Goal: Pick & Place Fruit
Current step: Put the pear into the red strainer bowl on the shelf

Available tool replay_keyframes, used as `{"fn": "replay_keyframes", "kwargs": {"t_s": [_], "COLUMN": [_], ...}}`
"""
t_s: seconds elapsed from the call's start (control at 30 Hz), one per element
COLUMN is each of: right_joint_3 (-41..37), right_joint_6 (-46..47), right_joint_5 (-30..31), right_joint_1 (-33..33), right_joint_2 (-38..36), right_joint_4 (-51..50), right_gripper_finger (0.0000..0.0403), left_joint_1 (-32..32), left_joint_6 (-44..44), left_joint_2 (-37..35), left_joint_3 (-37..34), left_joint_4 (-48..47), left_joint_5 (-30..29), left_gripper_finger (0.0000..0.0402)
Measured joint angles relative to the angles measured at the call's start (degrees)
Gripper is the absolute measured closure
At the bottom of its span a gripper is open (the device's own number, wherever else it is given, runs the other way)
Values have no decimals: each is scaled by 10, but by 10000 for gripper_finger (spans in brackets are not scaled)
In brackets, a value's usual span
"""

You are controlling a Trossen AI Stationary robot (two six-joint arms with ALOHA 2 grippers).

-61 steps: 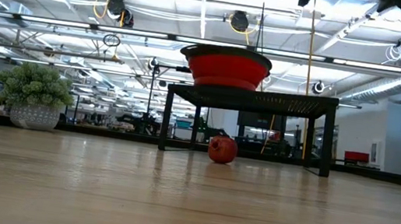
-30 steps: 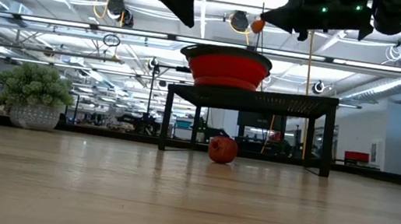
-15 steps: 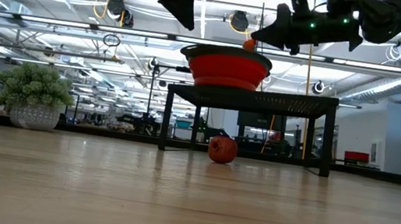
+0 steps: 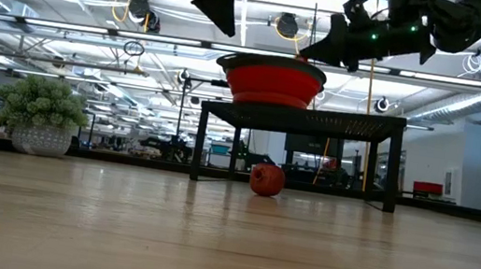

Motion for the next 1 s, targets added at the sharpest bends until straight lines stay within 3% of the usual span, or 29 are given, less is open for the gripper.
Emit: {"fn": "replay_keyframes", "kwargs": {"t_s": [0.2, 0.47, 0.63, 1.0], "right_joint_3": [0, 0, 0, 0], "right_joint_6": [0, 0, 2, 6], "right_joint_5": [0, 0, 0, -29], "right_joint_1": [0, 0, 0, 2], "right_joint_2": [0, 0, 0, 0], "right_joint_4": [-10, -35, -52, -62], "right_gripper_finger": [399, 399, 399, 399], "left_joint_1": [-4, -22, -28, -28], "left_joint_6": [-19, -39, -50, -44], "left_joint_2": [0, -9, -16, -116], "left_joint_3": [-4, -93, -111, -261], "left_joint_4": [6, 138, 148, 333], "left_joint_5": [1, 20, 18, 35], "left_gripper_finger": [400, 400, 398, 399]}}
